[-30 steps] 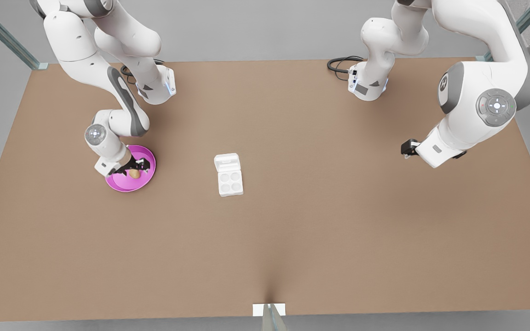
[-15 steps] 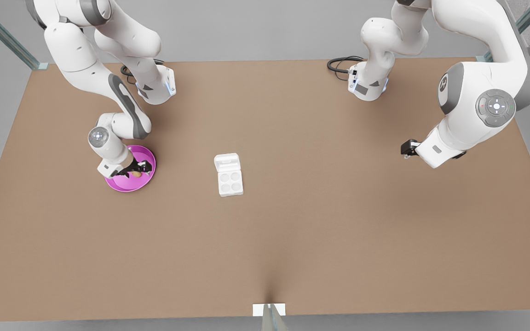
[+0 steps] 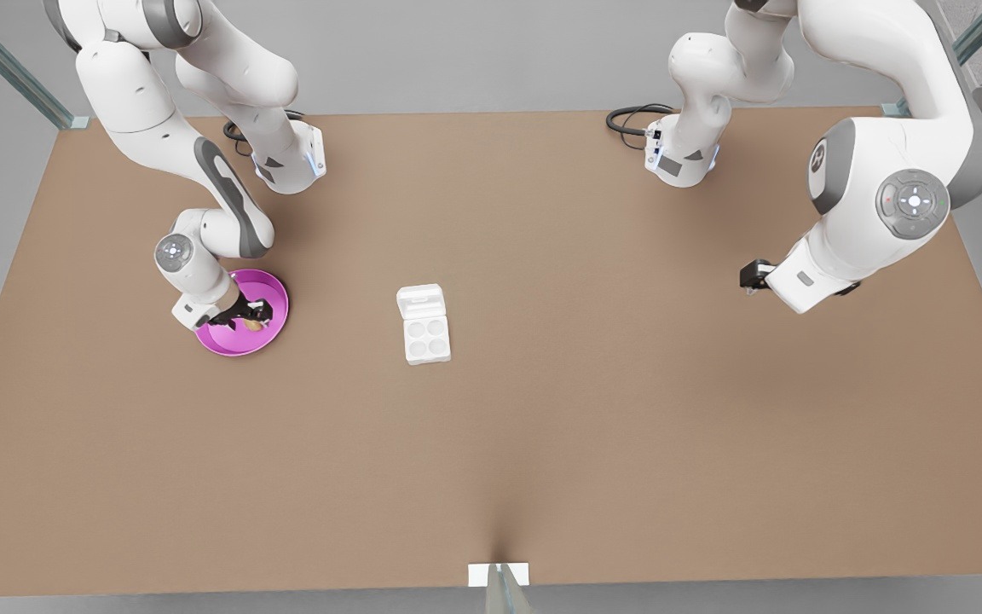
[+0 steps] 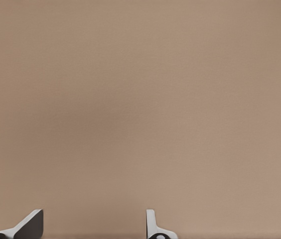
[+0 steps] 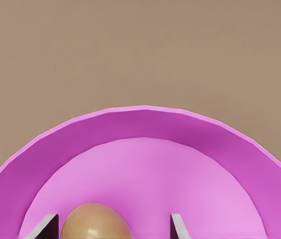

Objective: Pack egg into the box and close the box lid

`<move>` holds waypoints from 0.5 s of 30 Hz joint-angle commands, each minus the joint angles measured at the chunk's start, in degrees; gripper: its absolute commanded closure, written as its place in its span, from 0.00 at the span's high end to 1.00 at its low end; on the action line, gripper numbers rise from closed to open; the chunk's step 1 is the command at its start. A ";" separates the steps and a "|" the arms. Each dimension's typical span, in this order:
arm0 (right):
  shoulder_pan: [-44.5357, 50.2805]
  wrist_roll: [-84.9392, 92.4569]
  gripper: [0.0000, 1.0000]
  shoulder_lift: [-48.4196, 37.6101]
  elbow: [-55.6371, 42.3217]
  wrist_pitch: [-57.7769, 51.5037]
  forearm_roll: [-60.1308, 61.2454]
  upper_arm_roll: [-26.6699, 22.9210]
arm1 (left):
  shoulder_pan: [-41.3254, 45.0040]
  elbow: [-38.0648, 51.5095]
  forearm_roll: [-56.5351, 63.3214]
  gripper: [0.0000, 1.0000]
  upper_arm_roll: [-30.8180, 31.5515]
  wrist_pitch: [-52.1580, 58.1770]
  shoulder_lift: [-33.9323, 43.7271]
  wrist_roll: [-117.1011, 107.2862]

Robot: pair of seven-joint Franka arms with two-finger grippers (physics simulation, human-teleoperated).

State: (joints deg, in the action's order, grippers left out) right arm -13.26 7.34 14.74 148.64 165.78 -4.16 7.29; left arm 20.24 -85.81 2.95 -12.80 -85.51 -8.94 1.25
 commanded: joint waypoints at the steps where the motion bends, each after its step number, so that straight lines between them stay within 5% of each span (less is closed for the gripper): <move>1: -0.27 0.92 0.87 -0.24 0.25 -0.10 0.03 0.01 | -0.03 0.03 0.03 1.00 -0.04 0.08 0.06 -0.20; 6: -0.19 0.92 0.87 -0.59 1.04 -0.19 0.03 0.01 | -0.03 0.03 0.03 1.00 0.14 0.17 -0.03 -0.29; 9: -0.19 0.66 0.47 -0.50 1.04 -0.28 0.03 0.10 | -0.03 0.03 0.03 1.00 0.14 0.17 -0.03 -0.29; 15: -0.19 0.66 0.41 -0.59 0.78 -0.45 -0.06 0.10 | -0.03 0.03 0.03 1.00 0.23 0.17 -0.29 -0.37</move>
State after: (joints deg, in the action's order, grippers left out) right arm -13.49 7.97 14.14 149.51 165.62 -4.00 7.42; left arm 20.23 -85.81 2.95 -12.53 -85.37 -9.27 1.08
